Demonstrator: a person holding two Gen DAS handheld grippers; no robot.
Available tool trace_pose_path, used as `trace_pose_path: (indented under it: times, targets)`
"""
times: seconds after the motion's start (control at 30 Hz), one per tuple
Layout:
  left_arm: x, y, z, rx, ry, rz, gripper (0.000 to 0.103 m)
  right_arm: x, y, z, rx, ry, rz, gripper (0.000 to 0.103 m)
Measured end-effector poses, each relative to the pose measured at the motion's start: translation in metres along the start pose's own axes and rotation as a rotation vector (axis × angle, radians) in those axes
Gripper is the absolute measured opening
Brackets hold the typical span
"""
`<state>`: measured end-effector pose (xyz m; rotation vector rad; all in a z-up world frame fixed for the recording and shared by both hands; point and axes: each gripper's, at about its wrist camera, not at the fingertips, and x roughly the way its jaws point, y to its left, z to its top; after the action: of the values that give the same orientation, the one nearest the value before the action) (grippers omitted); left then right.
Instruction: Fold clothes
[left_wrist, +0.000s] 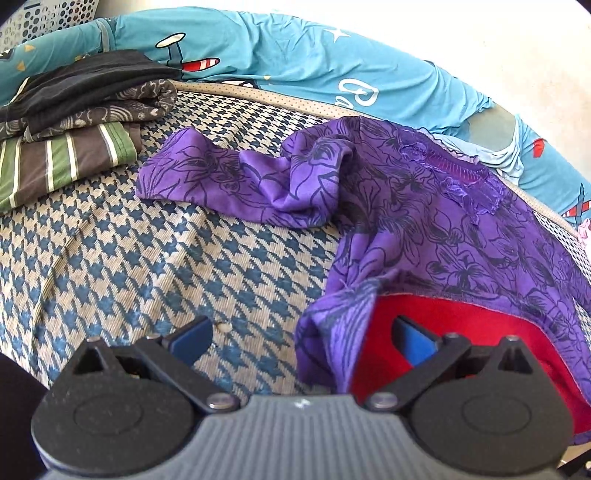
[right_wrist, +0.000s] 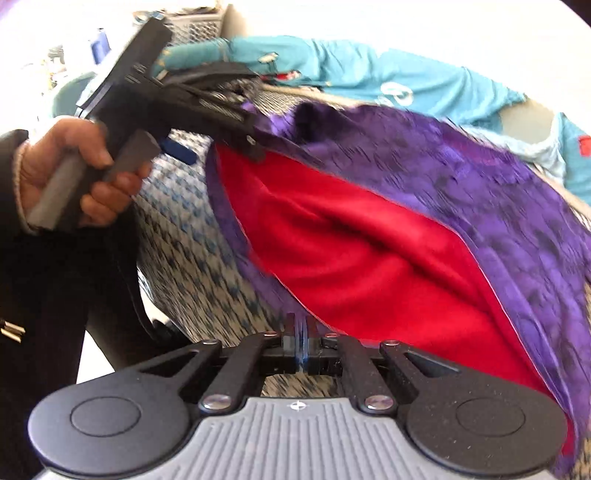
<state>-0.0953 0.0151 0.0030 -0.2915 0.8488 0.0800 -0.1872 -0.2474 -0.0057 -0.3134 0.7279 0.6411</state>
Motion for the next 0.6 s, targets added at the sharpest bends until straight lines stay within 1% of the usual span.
trace_pose_path:
  times: [0.03, 0.07, 0.13, 0.2, 0.3, 0.4, 0.53, 0.6]
  targets:
    - [0.0, 0.0, 0.0, -0.002, 0.001, -0.002, 0.103, 0.004, 0.003, 0.002, -0.013, -0.001, 0.002, 0.005]
    - [0.0, 0.001, 0.0, -0.005, 0.002, -0.002, 0.103, 0.008, 0.006, 0.003, -0.025, -0.002, 0.004, 0.008]
    - [0.0, 0.002, -0.001, -0.008, 0.004, -0.001, 0.103, 0.016, 0.012, 0.007, -0.05, -0.005, 0.008, 0.016]
    - [0.001, 0.002, -0.001, -0.012, 0.006, -0.003, 0.103, 0.023, 0.018, 0.01, -0.075, -0.007, 0.013, 0.03]
    - [0.002, 0.002, -0.001, -0.018, 0.012, -0.009, 0.103, 0.035, 0.027, 0.015, -0.115, -0.01, 0.017, 0.041]
    - [0.003, 0.001, -0.001, -0.02, 0.014, -0.016, 0.103, 0.047, 0.037, 0.014, -0.198, -0.004, -0.02, 0.046]
    - [0.004, 0.0, -0.001, -0.019, 0.017, -0.021, 0.103, 0.059, 0.044, 0.01, -0.264, 0.014, -0.061, 0.047]
    - [0.005, 0.0, -0.001, -0.024, 0.019, -0.022, 0.103, 0.061, 0.045, 0.007, -0.28, 0.005, -0.08, 0.047]
